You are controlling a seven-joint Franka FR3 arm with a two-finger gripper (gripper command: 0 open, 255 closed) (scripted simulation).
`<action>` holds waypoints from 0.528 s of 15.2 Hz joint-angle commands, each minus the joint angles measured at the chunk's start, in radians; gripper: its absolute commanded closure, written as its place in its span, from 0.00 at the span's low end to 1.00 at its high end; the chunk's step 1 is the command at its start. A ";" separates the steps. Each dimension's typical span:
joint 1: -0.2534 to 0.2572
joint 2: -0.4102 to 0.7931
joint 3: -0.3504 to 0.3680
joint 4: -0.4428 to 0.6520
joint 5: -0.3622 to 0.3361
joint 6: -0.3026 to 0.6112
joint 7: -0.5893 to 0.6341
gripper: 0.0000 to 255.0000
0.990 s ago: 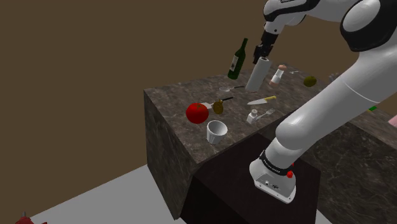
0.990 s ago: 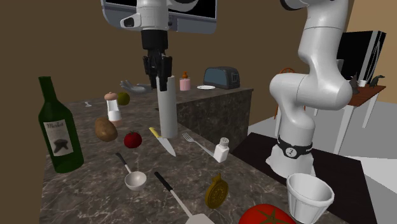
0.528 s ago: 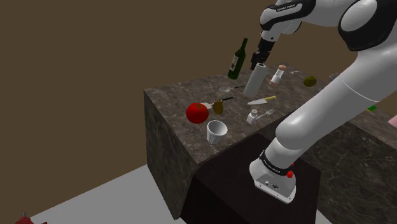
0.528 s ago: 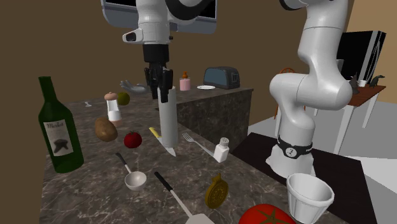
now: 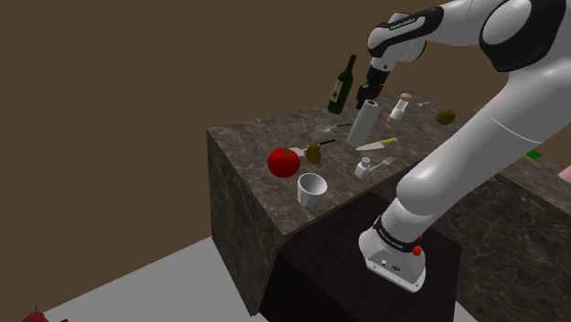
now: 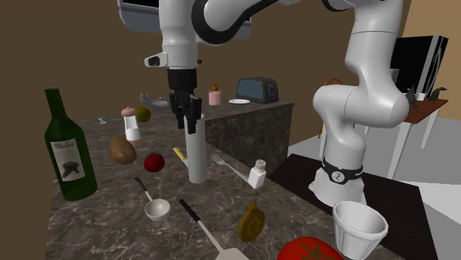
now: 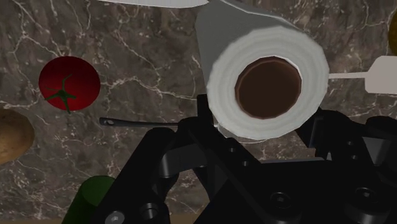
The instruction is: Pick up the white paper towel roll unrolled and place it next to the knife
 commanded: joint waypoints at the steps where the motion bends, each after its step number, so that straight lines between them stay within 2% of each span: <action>1: -0.001 0.013 -0.004 -0.015 0.006 0.028 -0.008 1.00; 8: -0.001 0.024 -0.007 -0.031 0.011 0.053 -0.012 1.00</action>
